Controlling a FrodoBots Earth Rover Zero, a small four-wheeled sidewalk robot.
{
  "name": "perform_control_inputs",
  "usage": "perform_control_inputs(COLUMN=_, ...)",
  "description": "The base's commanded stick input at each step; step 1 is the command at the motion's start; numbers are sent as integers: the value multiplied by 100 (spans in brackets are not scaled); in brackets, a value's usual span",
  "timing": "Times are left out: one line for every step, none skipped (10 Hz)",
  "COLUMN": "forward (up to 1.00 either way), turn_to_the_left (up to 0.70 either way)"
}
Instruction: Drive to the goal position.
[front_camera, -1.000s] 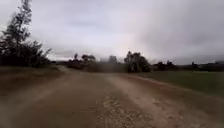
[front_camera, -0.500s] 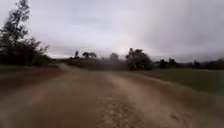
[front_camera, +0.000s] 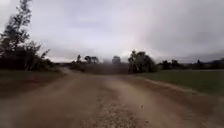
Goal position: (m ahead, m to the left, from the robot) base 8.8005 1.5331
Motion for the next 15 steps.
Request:
perform_control_inputs(forward=85, turn_to_the_left=1)
perform_control_inputs(forward=85, turn_to_the_left=2)
perform_control_inputs(forward=85, turn_to_the_left=2)
perform_control_inputs(forward=85, turn_to_the_left=2)
perform_control_inputs(forward=85, turn_to_the_left=2)
perform_control_inputs(forward=85, turn_to_the_left=2)
perform_control_inputs(forward=85, turn_to_the_left=0)
perform_control_inputs(forward=85, turn_to_the_left=0)
perform_control_inputs(forward=85, turn_to_the_left=0)
perform_control_inputs(forward=85, turn_to_the_left=1)
perform_control_inputs(forward=85, turn_to_the_left=2)
perform_control_inputs(forward=85, turn_to_the_left=2)
perform_control_inputs(forward=85, turn_to_the_left=2)
perform_control_inputs(forward=85, turn_to_the_left=2)
perform_control_inputs(forward=85, turn_to_the_left=2)
